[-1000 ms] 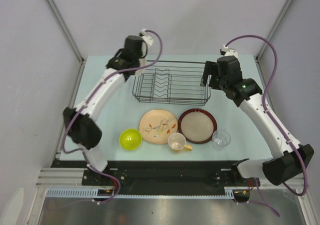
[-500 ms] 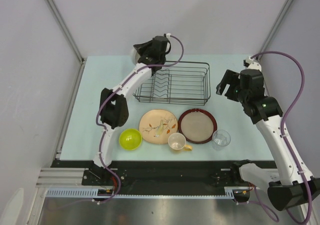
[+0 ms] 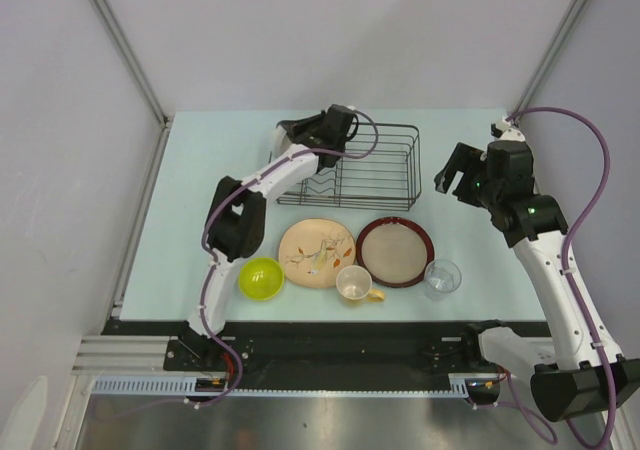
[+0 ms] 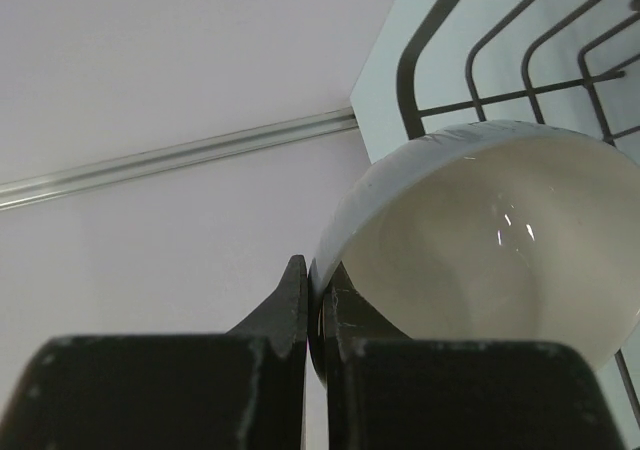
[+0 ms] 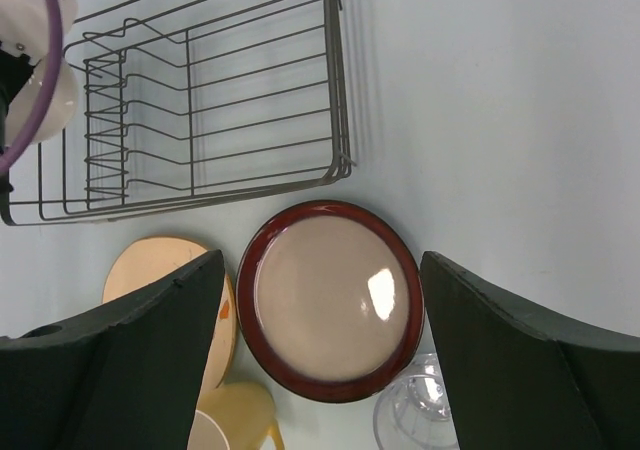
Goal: Load the mixed dishes into the dish rack
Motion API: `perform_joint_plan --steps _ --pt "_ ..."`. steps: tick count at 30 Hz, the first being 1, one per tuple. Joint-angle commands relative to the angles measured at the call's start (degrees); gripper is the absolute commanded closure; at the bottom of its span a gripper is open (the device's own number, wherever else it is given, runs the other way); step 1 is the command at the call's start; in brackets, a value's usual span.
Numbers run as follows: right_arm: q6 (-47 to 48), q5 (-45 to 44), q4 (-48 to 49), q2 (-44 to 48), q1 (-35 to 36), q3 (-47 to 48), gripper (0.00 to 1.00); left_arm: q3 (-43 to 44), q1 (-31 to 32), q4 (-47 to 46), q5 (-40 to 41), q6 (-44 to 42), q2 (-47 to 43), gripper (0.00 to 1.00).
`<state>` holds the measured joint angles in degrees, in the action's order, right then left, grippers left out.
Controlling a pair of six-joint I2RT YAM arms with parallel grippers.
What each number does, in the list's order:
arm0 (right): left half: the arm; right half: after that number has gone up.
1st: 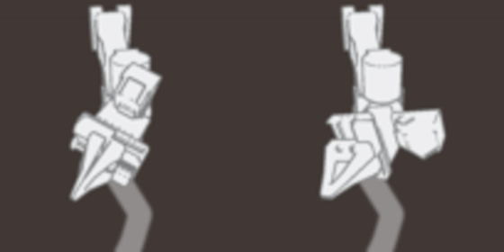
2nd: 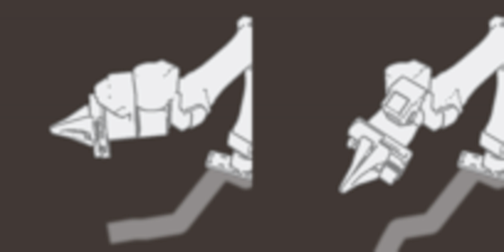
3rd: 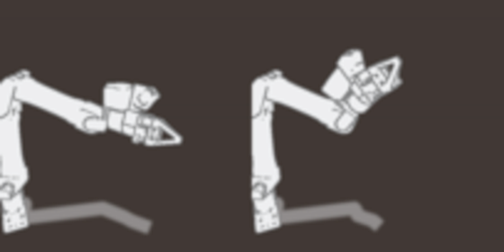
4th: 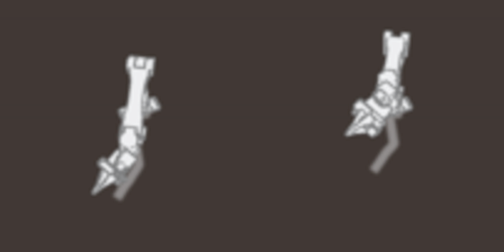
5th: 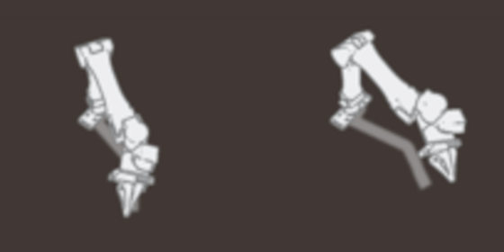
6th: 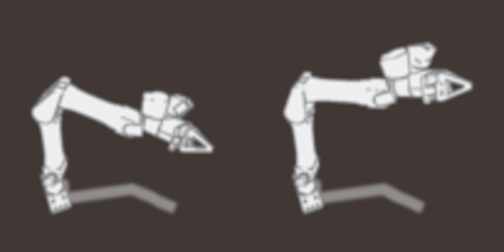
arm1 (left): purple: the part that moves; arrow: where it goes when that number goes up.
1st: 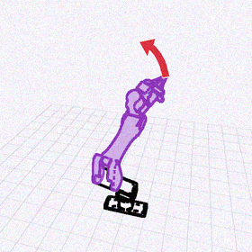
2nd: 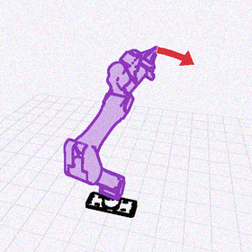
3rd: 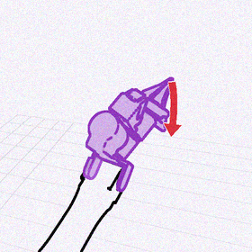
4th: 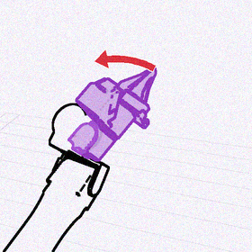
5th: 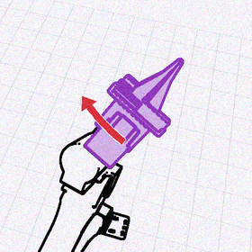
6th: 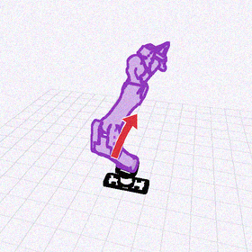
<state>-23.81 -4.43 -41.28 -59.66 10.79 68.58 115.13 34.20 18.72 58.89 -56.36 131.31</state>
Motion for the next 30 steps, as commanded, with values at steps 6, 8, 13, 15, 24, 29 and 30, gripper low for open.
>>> perform_joint_plan --steps 6,8,13,15,24,29,30 --pt "-1.1 2.0 0.8 2.1 -0.2 0.2 0.16 1.8 0.6 -5.9 3.9 -3.1 0.8 1.00" --pt "-1.3 2.1 0.7 2.2 -0.2 0.2 0.16 1.8 0.6 -6.9 4.2 -4.6 1.6 1.00" --pt "-1.4 2.3 0.3 2.3 -0.2 0.2 0.16 1.8 0.6 -8.3 4.8 -7.3 3.9 1.00" --pt "-1.3 2.4 0.2 2.4 -0.2 0.2 0.17 1.9 0.6 -9.7 5.1 -8.1 4.7 1.00" --pt "-1.5 2.7 -0.1 2.1 -0.2 0.2 0.14 5.9 0.7 -6.0 5.4 -7.3 6.8 0.80" --pt "-1.8 3.3 0.1 1.4 -0.2 0.2 0.13 7.0 0.7 -0.6 4.4 -4.8 4.5 0.00" --pt "-1.8 3.4 0.3 1.5 -0.2 0.2 0.14 7.0 0.7 -0.2 4.4 -4.5 3.9 0.00"
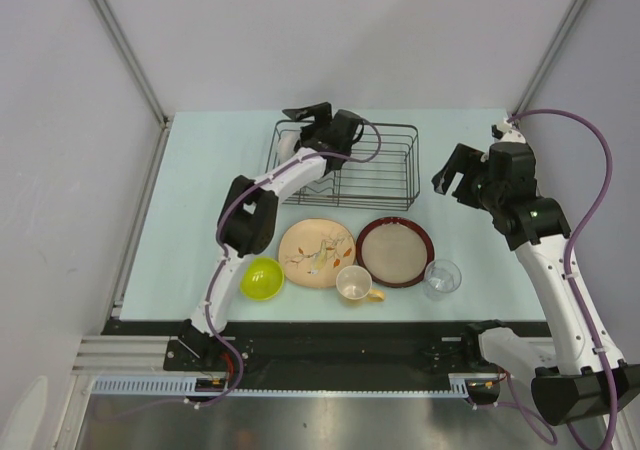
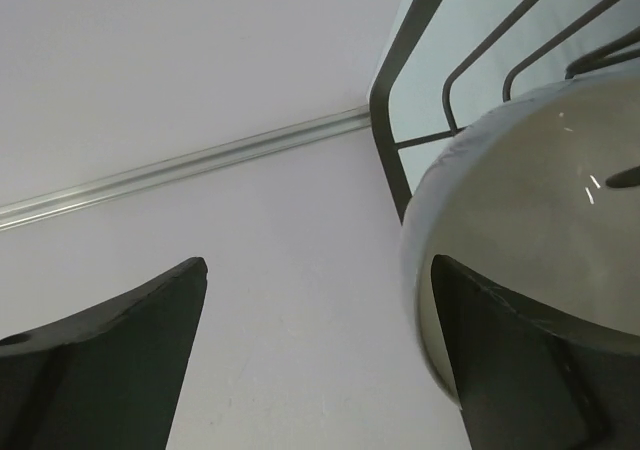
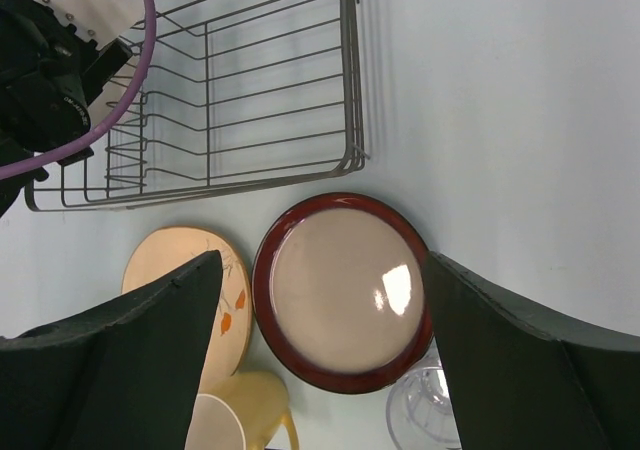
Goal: Load the mixed dishes into the dish rack
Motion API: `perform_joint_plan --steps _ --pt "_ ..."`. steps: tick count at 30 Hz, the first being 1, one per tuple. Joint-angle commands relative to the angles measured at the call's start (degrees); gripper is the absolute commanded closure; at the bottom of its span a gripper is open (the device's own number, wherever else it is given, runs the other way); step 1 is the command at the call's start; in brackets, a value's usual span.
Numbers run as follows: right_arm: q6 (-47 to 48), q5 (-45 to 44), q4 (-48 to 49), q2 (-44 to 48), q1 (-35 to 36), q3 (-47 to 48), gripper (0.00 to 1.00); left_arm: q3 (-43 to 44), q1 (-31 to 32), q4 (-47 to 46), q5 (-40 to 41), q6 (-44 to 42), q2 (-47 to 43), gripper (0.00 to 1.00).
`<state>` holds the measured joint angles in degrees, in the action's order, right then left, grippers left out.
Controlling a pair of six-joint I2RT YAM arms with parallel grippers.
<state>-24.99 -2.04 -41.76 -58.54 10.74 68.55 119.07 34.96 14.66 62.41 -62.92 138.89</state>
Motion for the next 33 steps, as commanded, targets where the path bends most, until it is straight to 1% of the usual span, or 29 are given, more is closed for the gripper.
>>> perform_joint_plan --steps 1,5,9,13,17,18,21,22,23,24,25,26,27,28,29,30,31,32,33 --pt "-0.6 1.1 0.8 0.4 0.0 0.3 0.13 3.2 -0.1 4.3 0.7 2.5 -4.1 0.00" --pt "-0.6 1.1 0.5 0.9 0.1 0.3 0.12 4.3 0.0 9.0 0.3 4.8 -5.2 0.00" --pt "-0.5 1.0 0.1 1.2 0.2 0.3 0.12 6.3 0.0 11.6 -0.5 6.4 -6.8 0.00" --pt "-0.5 0.9 0.0 1.4 0.3 0.3 0.12 7.3 0.0 13.0 -1.0 6.2 -10.2 0.00" --pt "-0.1 0.5 0.2 1.5 0.8 0.3 0.12 8.1 0.0 14.7 -1.6 6.0 -15.9 0.00" --pt "-0.1 0.3 0.2 1.5 0.9 0.3 0.12 8.9 -0.1 15.8 -1.9 7.4 -16.9 0.00" --pt "0.4 -0.3 -0.1 1.3 0.9 0.3 0.11 10.0 -0.5 23.2 -4.7 12.4 -21.1 0.00" --pt "0.6 -0.3 -0.1 1.2 1.0 0.3 0.11 10.0 -0.6 27.3 -6.5 14.0 -22.2 0.00" --pt "0.6 -0.3 -0.1 1.2 1.0 0.3 0.10 8.6 -0.8 28.8 -7.3 16.7 -23.2 0.00" --pt "0.6 -0.4 -0.2 0.9 1.1 0.3 0.11 6.6 -0.9 29.5 -7.7 17.1 -25.5 0.00" --pt "0.6 -0.6 -0.2 0.9 1.1 0.3 0.11 3.6 -1.0 26.2 -7.8 16.8 -26.6 0.00" --pt "0.8 -0.4 -0.2 0.7 1.1 0.3 0.11 -3.9 -1.1 23.5 -7.5 15.0 -27.6 0.00" --pt "0.8 -0.4 0.2 0.7 1.2 0.3 0.10 -7.2 -1.0 20.8 -7.6 14.2 -28.1 0.00" --pt "0.9 -0.2 0.4 0.8 1.1 0.3 0.10 -9.7 -1.1 16.8 -7.4 13.8 -27.3 0.00" --pt "0.7 -0.2 0.5 1.1 1.1 0.3 0.10 -11.1 -1.4 16.3 -7.4 14.4 -26.1 0.00" --pt "0.6 -0.1 0.5 1.4 1.1 0.3 0.11 -10.4 -1.6 16.5 -7.8 15.3 -24.6 0.00" --pt "0.4 -0.1 0.4 1.8 1.1 0.3 0.11 -8.9 -1.7 17.9 -8.2 16.2 -20.8 0.00" --pt "0.0 -0.3 -0.1 2.1 1.1 0.3 0.10 -4.5 -2.2 18.9 -8.9 17.8 -18.9 0.00" --pt "-0.3 -0.2 -0.3 2.7 1.1 0.3 0.10 -2.1 -2.3 19.6 -8.9 18.0 -16.7 0.00"
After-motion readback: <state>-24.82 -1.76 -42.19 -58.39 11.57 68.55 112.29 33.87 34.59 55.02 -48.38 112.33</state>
